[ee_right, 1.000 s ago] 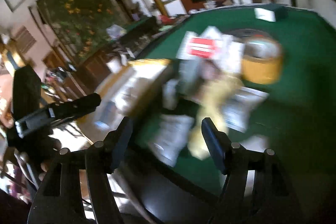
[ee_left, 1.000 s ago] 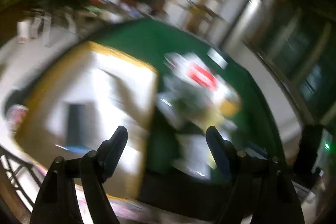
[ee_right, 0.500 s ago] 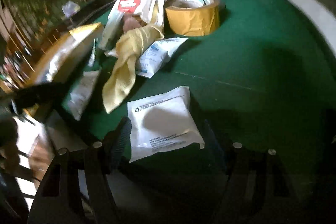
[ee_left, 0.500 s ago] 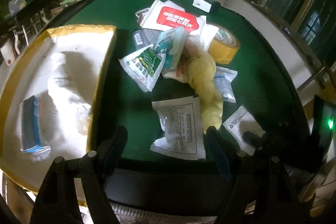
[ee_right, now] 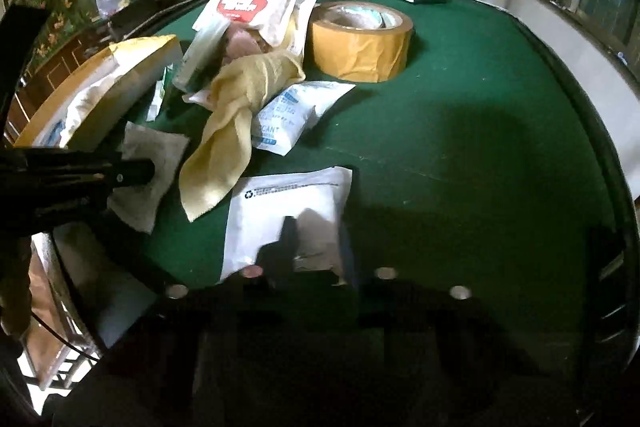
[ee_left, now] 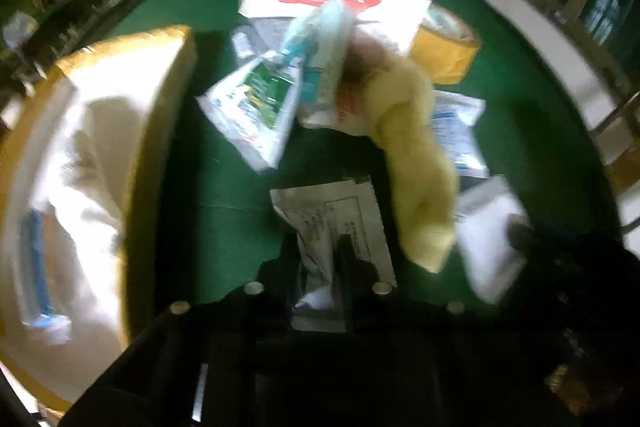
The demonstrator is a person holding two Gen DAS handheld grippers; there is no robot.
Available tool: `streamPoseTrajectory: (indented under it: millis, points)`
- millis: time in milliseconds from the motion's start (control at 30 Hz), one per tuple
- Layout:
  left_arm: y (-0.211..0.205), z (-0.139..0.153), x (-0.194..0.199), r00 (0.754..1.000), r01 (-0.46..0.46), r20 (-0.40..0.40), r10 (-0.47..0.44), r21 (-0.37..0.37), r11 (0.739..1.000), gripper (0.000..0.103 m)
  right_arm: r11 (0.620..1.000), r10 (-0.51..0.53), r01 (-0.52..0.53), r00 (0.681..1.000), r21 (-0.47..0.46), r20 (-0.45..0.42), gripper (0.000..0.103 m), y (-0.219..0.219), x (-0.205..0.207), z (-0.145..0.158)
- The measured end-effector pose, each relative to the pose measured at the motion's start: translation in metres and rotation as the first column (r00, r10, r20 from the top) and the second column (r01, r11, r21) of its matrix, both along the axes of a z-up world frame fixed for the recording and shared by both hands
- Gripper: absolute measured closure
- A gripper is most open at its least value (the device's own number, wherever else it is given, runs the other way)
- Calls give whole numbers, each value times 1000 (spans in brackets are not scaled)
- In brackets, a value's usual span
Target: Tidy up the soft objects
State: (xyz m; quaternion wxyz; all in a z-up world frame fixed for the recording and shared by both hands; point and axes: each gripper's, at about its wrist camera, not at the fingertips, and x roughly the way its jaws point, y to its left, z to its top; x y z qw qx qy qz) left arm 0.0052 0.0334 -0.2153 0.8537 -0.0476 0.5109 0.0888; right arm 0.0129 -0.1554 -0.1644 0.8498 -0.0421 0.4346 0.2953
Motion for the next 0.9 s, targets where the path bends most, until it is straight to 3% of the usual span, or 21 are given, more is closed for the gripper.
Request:
streamPoseTrajectory:
  millis: [100, 267, 600, 767, 900]
  points:
    - [0, 1, -5, 1000, 18, 16, -16, -82, 996, 90, 998, 1, 0, 1000, 56, -26, 94, -2, 2, 1]
    - [1, 7, -19, 998, 19, 62, -10, -141, 990, 90, 989, 0, 6, 999, 148, -41, 96, -8, 3, 12]
    - [43, 51, -53, 983, -9, 176, 58, -271, 963, 90, 956, -32, 21, 999, 293, 32, 98, -21, -8, 61]
    - [78, 81, -79, 960, -86, 240, 147, -249, 965, 90, 929, 23, -60, 994, 366, 104, 98, 0, -11, 93]
    - [121, 98, -95, 931, -170, 275, 238, -252, 953, 90, 896, 114, -152, 987, 417, 113, 98, 45, 0, 107]
